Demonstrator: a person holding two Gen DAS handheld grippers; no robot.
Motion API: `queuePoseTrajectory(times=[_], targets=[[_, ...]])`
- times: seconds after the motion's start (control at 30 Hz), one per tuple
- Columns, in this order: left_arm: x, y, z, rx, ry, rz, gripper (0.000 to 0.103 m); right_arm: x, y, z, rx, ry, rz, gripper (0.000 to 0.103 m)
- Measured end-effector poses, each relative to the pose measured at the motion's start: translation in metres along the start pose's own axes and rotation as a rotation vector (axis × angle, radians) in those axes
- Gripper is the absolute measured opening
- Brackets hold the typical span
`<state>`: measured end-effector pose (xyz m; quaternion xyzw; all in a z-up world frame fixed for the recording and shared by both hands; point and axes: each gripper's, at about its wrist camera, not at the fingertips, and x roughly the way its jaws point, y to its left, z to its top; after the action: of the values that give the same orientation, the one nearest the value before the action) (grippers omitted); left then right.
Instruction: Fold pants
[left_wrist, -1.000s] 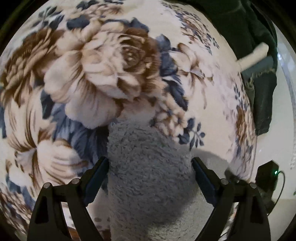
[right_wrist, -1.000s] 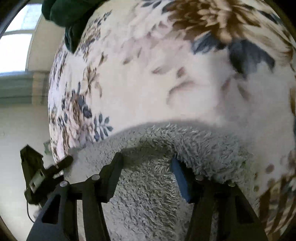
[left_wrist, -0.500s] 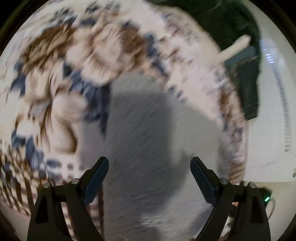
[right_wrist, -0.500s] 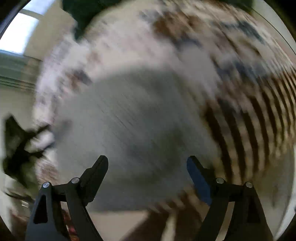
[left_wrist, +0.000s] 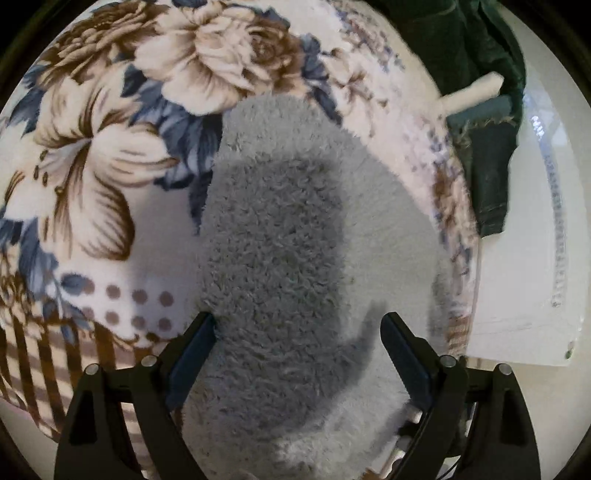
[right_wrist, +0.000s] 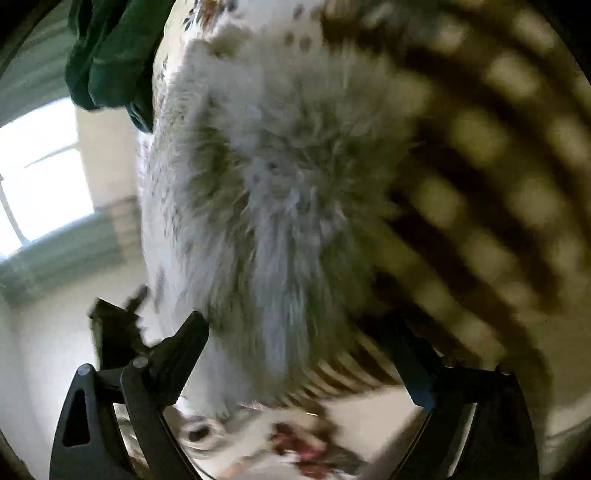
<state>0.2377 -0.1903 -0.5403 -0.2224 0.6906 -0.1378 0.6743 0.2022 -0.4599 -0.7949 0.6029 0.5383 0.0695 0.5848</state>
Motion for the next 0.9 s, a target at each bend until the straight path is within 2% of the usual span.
queuePoseTrajectory(times=[0.1, 0.2, 0.3, 0.43, 0.5, 0.53, 0.6, 0.7, 0.83, 0.9], targets=[[0.008, 0.003, 0.000, 0.026, 0.010, 0.031, 0.091, 0.017, 0.011, 0.004, -0.084, 0.002, -0.019, 0.103], [0.015, 0.012, 0.002, 0.034, 0.023, 0.030, 0.094, 0.014, 0.016, 0.004, -0.094, 0.015, -0.006, 0.103], [0.027, 0.026, 0.001, 0.005, 0.051, -0.012, 0.100, 0.007, 0.020, 0.003, -0.096, 0.049, 0.048, 0.103], [0.038, 0.039, -0.002, -0.077, 0.072, -0.099, 0.099, 0.008, 0.024, 0.001, -0.130, 0.080, -0.016, 0.103], [0.034, 0.035, -0.005, -0.058, 0.044, -0.109, 0.095, 0.003, 0.032, -0.002, -0.157, 0.073, -0.035, 0.102], [0.031, 0.031, -0.006, -0.038, 0.033, -0.115, 0.091, 0.002, 0.036, -0.004, -0.175, 0.074, -0.053, 0.098], [0.025, 0.027, -0.010, -0.019, 0.011, -0.134, 0.072, -0.001, 0.042, -0.011, -0.203, 0.072, -0.081, 0.061], [0.016, 0.022, -0.014, 0.007, -0.013, -0.161, 0.057, -0.010, 0.046, -0.018, -0.194, 0.039, -0.077, 0.050], [0.003, 0.019, -0.014, 0.019, -0.034, -0.179, 0.052, -0.026, 0.058, -0.028, -0.204, 0.001, -0.075, 0.046], [-0.004, 0.019, -0.014, 0.014, -0.044, -0.184, 0.052, -0.036, 0.059, -0.031, -0.181, 0.016, -0.067, 0.046]])
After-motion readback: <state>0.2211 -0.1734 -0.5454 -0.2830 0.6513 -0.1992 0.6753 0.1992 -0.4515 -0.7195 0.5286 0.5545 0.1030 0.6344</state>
